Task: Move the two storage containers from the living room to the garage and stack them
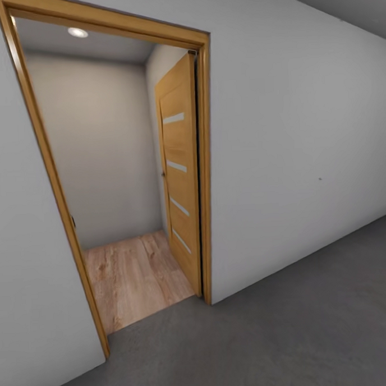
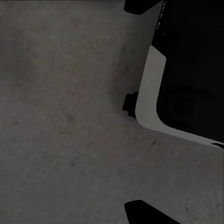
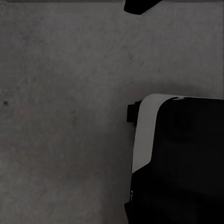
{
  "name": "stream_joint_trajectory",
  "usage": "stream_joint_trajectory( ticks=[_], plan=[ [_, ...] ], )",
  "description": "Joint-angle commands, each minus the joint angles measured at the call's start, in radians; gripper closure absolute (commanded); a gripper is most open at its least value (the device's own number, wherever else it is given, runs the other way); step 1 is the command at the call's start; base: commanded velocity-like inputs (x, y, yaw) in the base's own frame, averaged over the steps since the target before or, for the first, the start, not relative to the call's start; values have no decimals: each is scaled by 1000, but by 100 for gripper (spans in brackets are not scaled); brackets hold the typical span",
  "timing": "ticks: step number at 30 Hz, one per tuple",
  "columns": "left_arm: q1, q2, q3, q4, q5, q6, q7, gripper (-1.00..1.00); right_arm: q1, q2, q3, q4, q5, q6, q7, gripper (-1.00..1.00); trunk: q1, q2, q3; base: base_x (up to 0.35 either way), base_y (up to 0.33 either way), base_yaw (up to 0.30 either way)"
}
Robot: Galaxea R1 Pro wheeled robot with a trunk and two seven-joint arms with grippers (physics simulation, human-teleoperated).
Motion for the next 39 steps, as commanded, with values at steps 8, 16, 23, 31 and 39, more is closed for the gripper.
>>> stream_joint_trajectory(
  ticks=[8,16,23,31,39],
  plan=[
    [-1,0,-4,1,7,-4,2,-100,-1,-4,8,3,-9,-13,-1,-100,1,-1,-1,307,-116,75],
    [-1,-1,-4,1,7,-5,2,-100,-1,-5,8,3,-9,-16,-1,-100,1,-1,-1,307,-117,250],
    [-1,-2,-4,1,7,-5,2,-100,-1,-5,8,3,-9,-18,-1,-100,1,-1,-1,306,-118,268],
    [-1,-2,-4,1,7,-5,2,-100,-1,-5,7,3,-9,-18,-2,-100,1,-1,-1,306,-118,269],
    [-1,-2,-4,1,7,-5,2,-100,-1,-5,8,3,-9,-18,-2,-100,1,-1,-1,306,-118,269]
  ],
)
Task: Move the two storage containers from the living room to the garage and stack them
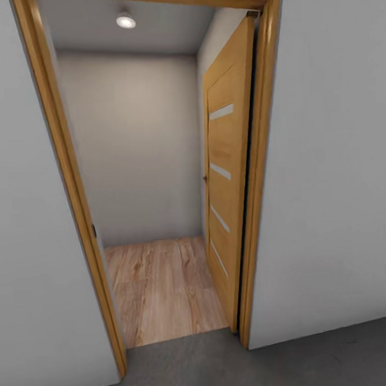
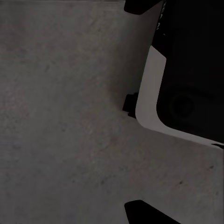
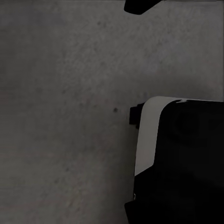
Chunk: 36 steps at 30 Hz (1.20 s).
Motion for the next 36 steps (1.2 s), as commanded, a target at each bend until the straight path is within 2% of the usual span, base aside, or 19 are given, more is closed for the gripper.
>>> stream_joint_trajectory(
  ticks=[1,27,36],
  plan=[
    [-1,0,-4,1,7,-3,2,-100,-1,0,9,3,-9,-6,0,-100,1,-1,-1,306,-118,269],
    [-1,0,-4,1,7,-2,2,-100,-1,0,9,3,-9,-5,0,-100,1,-1,-1,306,-118,269],
    [-1,0,-4,1,7,-2,3,-100,-1,-2,9,3,-8,-6,1,-100,1,-1,-1,306,-116,65]
  ],
)
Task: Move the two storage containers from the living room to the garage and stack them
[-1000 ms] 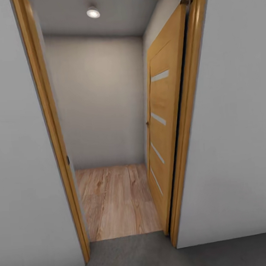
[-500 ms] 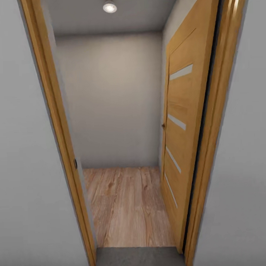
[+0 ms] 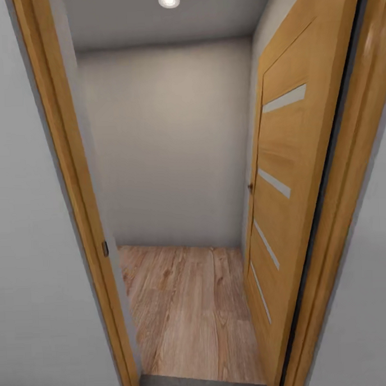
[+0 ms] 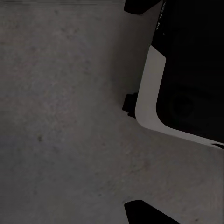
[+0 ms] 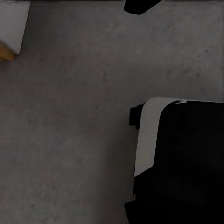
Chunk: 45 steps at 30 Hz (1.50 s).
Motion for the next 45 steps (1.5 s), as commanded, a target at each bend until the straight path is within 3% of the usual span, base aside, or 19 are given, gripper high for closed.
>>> stream_joint_trajectory(
  ticks=[1,25,45],
  plan=[
    [-1,0,-4,1,7,-3,2,-100,-1,0,9,3,-9,-6,0,-100,1,-1,-1,306,-103,4],
    [-1,1,-4,1,7,-3,2,-100,-1,3,10,3,-7,1,-1,-100,1,-1,-1,306,-65,1],
    [-1,1,-4,1,7,-3,2,-100,-1,1,9,3,-7,-3,-2,-100,1,-1,-1,306,0,85]
  ],
)
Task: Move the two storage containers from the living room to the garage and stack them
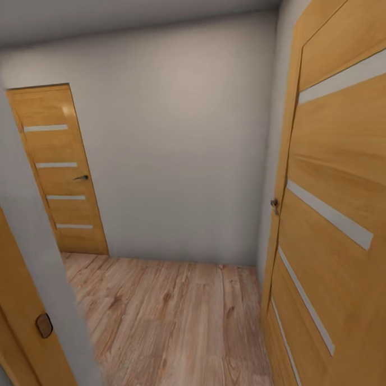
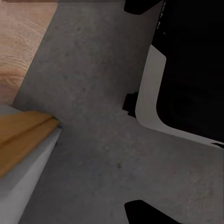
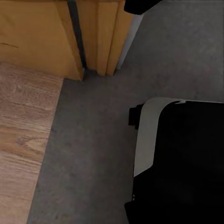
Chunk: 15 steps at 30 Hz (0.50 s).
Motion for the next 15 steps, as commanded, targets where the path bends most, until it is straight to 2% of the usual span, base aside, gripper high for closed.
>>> stream_joint_trajectory(
  ticks=[1,15],
  plan=[
    [-1,0,-4,1,7,-3,2,-100,-1,0,9,3,-9,-6,-1,-100,1,-1,-1,306,0,1],
    [-1,0,-4,1,6,-3,2,-100,-1,0,9,3,-9,-6,0,-100,1,-1,-1,306,0,0]
  ],
)
